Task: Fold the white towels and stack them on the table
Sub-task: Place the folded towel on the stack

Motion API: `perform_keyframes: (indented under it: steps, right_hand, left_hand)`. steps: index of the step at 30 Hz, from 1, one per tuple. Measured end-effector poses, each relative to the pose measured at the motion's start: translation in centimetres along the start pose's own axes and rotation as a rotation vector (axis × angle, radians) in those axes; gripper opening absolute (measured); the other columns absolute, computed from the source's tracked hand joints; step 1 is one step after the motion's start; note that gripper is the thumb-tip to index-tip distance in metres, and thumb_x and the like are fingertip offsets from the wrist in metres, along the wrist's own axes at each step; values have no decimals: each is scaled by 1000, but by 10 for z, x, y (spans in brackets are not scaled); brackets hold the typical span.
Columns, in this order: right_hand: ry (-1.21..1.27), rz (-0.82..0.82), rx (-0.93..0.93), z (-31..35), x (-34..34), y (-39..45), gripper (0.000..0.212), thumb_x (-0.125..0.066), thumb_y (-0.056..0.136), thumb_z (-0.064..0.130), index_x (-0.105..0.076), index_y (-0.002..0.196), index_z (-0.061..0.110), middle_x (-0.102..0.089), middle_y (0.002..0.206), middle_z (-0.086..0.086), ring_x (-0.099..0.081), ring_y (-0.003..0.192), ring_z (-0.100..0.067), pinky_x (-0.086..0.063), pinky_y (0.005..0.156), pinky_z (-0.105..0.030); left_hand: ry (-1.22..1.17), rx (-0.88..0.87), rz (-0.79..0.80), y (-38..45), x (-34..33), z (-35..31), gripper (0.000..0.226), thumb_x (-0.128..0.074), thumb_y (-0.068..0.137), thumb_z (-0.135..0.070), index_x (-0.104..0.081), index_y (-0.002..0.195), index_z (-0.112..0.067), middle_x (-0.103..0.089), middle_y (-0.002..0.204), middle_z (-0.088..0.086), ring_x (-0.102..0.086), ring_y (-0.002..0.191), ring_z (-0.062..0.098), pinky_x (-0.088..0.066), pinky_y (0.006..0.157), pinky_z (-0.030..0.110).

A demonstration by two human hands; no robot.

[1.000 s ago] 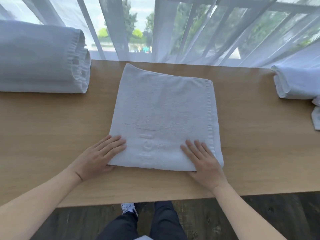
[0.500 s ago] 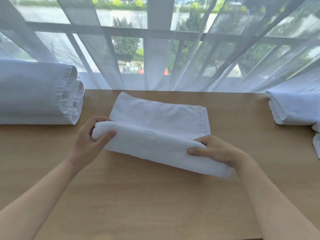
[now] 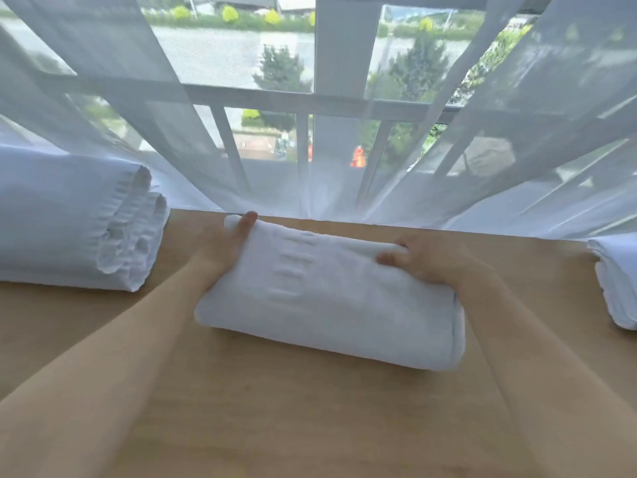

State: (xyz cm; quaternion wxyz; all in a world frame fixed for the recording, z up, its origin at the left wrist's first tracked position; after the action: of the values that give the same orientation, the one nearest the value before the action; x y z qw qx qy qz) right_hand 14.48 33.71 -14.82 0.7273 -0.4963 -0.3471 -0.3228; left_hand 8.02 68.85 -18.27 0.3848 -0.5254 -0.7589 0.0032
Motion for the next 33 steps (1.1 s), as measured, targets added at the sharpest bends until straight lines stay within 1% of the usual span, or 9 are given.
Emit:
perform_keyframes:
  steps: [6,11,14,18,20,23,25,27,33]
  right_hand:
    - [187,-252,-56,-19,-37,21,57,-48,77,84,-47,65,28,-56,68,12,-55,70,-14,-35,60,-33]
    - [168,-366,-81,-21,-40,29,62,-36,78,84,-56,70,27,-61,70,13,-60,74,-16,-46,68,-36]
    - [113,-411,-108,-20,-43,29,61,-34,80,84,-60,78,28,-64,75,12,-61,79,-19,-43,70,-35]
    - [22,-420,-161,-10,-38,22,55,-39,91,73,-63,89,23,-69,88,1,-63,89,-25,-43,76,-36]
    - [-38,-453,-187,2,-32,14,45,-39,99,56,-63,96,19,-68,98,-2,-61,98,-27,-41,88,-39]
    - [59,-582,-103,50,-40,-8,35,-36,102,39,-60,115,18,-66,112,-4,-57,110,-28,-31,97,-42]
    - [175,-520,27,90,-63,-25,51,-26,100,47,-52,138,22,-58,137,-3,-47,130,-25,-25,111,-42]
    - [94,-393,74,110,-84,-35,64,-11,99,55,-26,157,30,-29,162,2,-19,150,-22,-7,122,-44]
    - [6,-391,-22,74,-98,-36,69,-3,96,65,-5,159,37,-3,169,4,4,154,-17,9,123,-41]
  left_hand:
    - [318,-64,-294,7,-16,1,75,-39,94,-70,-55,131,-8,-63,126,23,-54,118,43,-38,89,45]
    - [396,-108,-356,0,-23,0,57,-40,94,-68,-51,125,-21,-67,113,17,-58,108,42,-35,76,40]
    - [464,-266,-406,-9,-16,-8,46,-40,97,-57,-57,122,-21,-63,124,8,-51,120,34,-38,92,44]
    - [535,-789,-257,-48,-35,-29,47,-39,98,-46,-67,122,-18,-65,132,5,-54,129,31,-36,107,47]
    - [655,-754,26,-72,-64,-30,61,-23,97,-57,-52,143,-29,-42,157,0,-30,150,26,-19,122,47]
    - [817,-632,76,-80,-88,-21,67,-1,95,-59,-13,158,-41,-1,169,-7,9,155,19,10,123,44]
    - [842,-610,61,-73,-90,-23,67,4,94,-55,-2,159,-40,7,169,-8,16,154,17,15,122,43]
    - [876,-622,82,-67,-88,-23,63,3,97,-51,4,158,-39,12,168,-10,20,153,16,17,122,42]
    - [815,-576,20,-64,-73,-13,58,-5,102,-49,3,158,-40,11,167,-13,21,149,3,24,117,27]
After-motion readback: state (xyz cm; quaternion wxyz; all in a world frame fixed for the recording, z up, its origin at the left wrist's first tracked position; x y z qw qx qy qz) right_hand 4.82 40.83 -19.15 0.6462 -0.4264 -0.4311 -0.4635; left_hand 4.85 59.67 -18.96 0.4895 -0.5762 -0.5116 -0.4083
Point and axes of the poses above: each hand's wrist, its own y-axis towards the middle knuckle, its own x-axis out of the back of the hand, z = x × y, the point moved 2 cm from there along y, towards the middle knuckle
